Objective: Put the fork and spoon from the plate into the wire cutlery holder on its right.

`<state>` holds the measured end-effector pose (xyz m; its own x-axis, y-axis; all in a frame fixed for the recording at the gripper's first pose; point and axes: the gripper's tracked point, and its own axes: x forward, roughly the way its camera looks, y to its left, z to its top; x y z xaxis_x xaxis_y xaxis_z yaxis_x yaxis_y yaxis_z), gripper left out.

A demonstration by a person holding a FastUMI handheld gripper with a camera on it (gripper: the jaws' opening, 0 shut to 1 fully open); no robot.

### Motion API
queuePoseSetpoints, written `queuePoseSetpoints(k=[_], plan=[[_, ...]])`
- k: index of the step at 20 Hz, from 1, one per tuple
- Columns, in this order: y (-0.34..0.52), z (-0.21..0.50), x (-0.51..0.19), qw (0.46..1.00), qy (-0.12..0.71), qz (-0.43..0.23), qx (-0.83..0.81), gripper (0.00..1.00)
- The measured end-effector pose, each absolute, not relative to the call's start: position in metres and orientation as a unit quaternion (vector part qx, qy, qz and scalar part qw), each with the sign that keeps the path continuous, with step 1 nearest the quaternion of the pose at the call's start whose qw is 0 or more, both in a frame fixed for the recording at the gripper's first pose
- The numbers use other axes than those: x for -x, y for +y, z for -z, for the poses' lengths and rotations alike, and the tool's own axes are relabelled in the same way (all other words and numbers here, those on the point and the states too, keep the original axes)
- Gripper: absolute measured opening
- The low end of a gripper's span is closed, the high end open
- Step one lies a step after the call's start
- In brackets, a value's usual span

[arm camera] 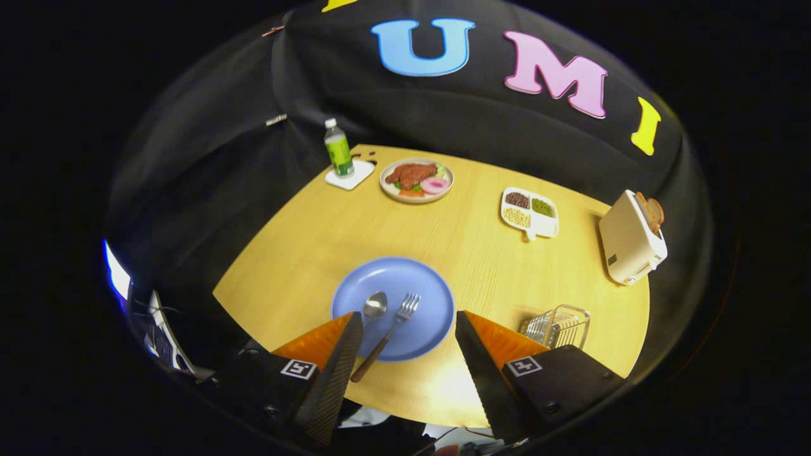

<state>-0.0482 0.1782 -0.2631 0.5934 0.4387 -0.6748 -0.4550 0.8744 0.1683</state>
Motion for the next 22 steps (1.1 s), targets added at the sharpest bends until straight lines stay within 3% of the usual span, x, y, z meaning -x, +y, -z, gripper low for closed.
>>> queuePoseSetpoints(k=[10,13,16,19,21,22], plan=[[0.218,0.379,0.053,0.840,0.479,-0.251,0.049,0.86],[0.226,0.394,0.049,0.832,0.496,-0.242,0.055,0.65],[0.227,0.408,0.049,0.821,0.521,-0.225,0.062,0.60],[0.229,0.409,0.044,0.821,0.527,-0.215,0.047,0.26],[0.228,0.408,0.042,0.824,0.520,-0.222,0.043,0.12],[0.227,0.407,0.042,0.827,0.513,-0.226,0.042,0.10]])
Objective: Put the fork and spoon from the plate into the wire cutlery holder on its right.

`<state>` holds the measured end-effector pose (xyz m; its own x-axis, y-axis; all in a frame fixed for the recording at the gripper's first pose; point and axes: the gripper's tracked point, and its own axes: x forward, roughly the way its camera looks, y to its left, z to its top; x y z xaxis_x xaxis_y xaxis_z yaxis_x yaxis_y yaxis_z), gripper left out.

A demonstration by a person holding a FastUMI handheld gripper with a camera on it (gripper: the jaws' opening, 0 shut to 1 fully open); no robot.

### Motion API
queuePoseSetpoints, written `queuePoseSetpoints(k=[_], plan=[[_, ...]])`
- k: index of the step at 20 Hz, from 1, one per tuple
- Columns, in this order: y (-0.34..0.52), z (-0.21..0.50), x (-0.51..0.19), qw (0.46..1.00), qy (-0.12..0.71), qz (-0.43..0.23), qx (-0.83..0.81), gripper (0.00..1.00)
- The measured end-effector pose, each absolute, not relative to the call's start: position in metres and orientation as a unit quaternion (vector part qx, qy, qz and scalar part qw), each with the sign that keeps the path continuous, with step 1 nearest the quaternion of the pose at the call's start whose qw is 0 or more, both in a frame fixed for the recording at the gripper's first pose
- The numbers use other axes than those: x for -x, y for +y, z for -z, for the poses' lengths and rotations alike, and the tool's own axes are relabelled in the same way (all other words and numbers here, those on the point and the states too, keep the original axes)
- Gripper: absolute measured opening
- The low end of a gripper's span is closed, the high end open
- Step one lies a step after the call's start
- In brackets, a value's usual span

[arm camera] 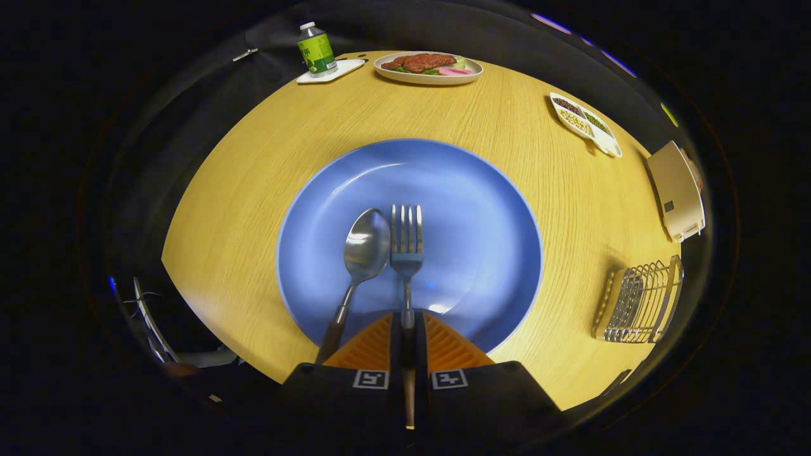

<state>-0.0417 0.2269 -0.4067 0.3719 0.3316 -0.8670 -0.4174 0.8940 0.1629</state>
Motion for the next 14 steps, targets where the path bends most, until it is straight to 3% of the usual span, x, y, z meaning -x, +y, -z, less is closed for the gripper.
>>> queuePoseSetpoints(k=[8,14], plan=[[0.197,0.350,0.028,0.853,0.464,-0.239,-0.007,0.10],[0.127,0.300,0.028,0.861,0.447,-0.242,-0.026,0.10]])
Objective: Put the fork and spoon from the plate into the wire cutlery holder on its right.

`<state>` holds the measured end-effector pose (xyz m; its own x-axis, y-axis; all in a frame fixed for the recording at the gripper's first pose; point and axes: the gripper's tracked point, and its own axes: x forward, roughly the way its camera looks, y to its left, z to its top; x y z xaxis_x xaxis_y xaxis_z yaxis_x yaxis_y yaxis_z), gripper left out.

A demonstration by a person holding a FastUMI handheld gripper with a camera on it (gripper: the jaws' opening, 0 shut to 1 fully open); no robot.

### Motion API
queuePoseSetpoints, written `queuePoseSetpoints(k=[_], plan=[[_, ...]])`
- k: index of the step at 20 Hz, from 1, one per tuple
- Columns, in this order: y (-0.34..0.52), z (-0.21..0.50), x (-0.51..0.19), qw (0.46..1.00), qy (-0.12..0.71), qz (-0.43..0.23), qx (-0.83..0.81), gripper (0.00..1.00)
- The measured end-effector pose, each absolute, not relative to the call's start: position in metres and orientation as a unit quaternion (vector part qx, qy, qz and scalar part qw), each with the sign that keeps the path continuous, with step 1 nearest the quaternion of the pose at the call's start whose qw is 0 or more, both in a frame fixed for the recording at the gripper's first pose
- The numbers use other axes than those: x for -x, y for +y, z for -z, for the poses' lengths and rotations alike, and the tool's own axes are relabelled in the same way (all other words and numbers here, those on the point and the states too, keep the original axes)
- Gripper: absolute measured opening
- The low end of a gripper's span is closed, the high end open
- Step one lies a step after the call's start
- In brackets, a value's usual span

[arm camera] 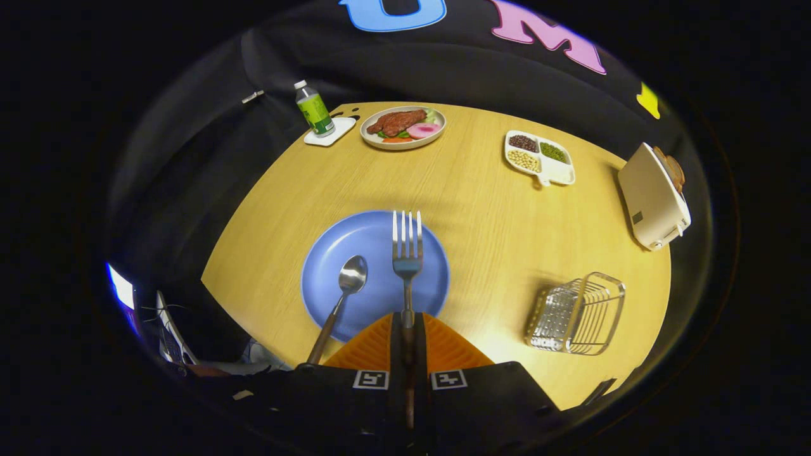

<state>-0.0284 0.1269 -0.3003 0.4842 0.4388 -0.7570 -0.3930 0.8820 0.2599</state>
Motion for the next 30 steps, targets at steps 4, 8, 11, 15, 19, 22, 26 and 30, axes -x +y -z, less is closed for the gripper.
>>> queuePoseSetpoints(k=[4,8,11,15,19,22,26,30], plan=[[0.054,0.291,0.037,0.851,0.475,-0.223,0.000,0.10],[-0.008,0.298,0.046,0.827,0.521,-0.208,0.014,0.10],[-0.038,0.309,0.051,0.801,0.564,-0.201,0.017,0.10],[-0.056,0.322,0.050,0.761,0.614,-0.206,0.036,0.10],[-0.064,0.338,0.041,0.709,0.672,-0.205,0.061,0.10],[-0.065,0.350,0.035,0.670,0.708,-0.206,0.084,0.10],[-0.063,0.360,0.024,0.640,0.733,-0.205,0.100,0.10],[-0.056,0.366,0.014,0.638,0.738,-0.200,0.096,0.11]])
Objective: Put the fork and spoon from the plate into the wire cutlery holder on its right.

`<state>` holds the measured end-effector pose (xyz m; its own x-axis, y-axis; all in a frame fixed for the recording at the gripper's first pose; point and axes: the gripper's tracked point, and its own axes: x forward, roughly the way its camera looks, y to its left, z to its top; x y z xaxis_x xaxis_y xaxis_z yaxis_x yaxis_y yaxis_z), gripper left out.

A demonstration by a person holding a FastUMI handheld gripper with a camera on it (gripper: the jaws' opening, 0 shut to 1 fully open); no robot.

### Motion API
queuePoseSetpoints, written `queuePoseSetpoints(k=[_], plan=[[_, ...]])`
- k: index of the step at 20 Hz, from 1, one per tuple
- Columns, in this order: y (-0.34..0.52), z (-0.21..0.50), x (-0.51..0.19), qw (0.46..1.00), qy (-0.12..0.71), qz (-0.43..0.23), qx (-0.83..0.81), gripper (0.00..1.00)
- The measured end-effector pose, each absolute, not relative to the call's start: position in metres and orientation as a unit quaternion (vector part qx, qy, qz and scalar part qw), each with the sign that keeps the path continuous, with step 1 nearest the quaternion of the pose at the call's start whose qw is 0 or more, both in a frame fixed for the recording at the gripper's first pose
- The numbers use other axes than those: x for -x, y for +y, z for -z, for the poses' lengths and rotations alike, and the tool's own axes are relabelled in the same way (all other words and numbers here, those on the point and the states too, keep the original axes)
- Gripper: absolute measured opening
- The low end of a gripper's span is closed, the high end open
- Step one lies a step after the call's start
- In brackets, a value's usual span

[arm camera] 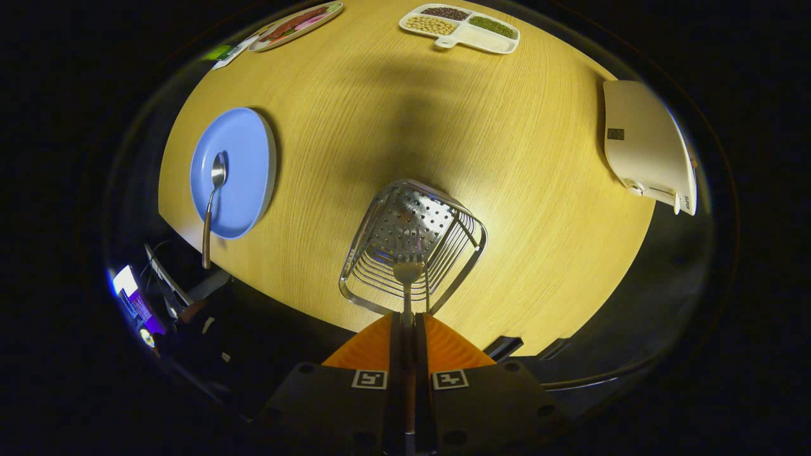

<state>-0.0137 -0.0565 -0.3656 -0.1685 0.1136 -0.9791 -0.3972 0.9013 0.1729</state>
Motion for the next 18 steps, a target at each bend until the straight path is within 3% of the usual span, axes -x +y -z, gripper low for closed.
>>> queuePoseSetpoints(k=[10,13,15,18], plan=[[-0.049,0.355,-0.003,0.708,0.675,-0.199,0.055,0.16],[-0.040,0.336,-0.012,0.746,0.632,-0.206,0.027,0.20],[-0.029,0.321,-0.011,0.767,0.605,-0.214,0.004,0.31],[-0.004,0.298,-0.005,0.783,0.578,-0.228,-0.040,0.33]])
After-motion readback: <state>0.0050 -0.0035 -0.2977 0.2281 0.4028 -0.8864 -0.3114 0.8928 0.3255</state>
